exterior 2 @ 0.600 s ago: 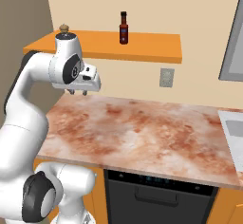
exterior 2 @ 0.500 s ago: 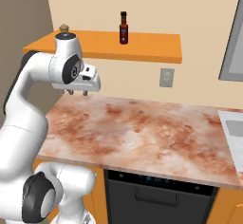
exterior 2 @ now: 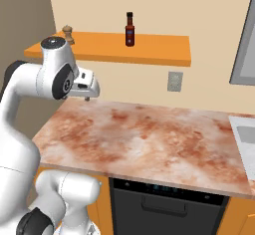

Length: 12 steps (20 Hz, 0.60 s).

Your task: Take 2 condiments from the cabinet and move them on the counter near the stove.Make sure the condiments are lined up with each other, next to each other.

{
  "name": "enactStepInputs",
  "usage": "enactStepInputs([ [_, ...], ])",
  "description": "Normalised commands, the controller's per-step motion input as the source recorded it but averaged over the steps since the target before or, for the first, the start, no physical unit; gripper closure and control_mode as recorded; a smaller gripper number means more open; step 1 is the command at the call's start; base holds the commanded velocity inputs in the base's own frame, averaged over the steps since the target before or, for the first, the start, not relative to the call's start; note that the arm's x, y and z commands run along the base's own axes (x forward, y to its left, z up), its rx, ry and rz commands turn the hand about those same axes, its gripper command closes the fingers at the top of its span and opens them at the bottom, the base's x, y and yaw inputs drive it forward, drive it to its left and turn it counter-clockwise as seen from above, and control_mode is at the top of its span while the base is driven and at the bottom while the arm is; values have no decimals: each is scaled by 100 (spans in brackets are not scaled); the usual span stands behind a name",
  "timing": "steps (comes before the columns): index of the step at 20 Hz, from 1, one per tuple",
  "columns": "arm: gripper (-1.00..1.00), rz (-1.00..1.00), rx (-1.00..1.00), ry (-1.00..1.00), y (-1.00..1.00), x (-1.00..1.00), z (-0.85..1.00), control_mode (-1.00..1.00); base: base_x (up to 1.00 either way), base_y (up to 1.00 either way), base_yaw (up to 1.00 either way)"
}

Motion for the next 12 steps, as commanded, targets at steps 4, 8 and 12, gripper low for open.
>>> enactStepInputs([
  [4, -100, 0, 0, -31, 24, 11, 32, -100, 0, 0, 0],
  [8, -100, 0, 3, -16, 30, 30, 61, -100, 0, 0, 0],
  [12, -100, 0, 2, -1, 31, 31, 71, -100, 0, 0, 0],
])
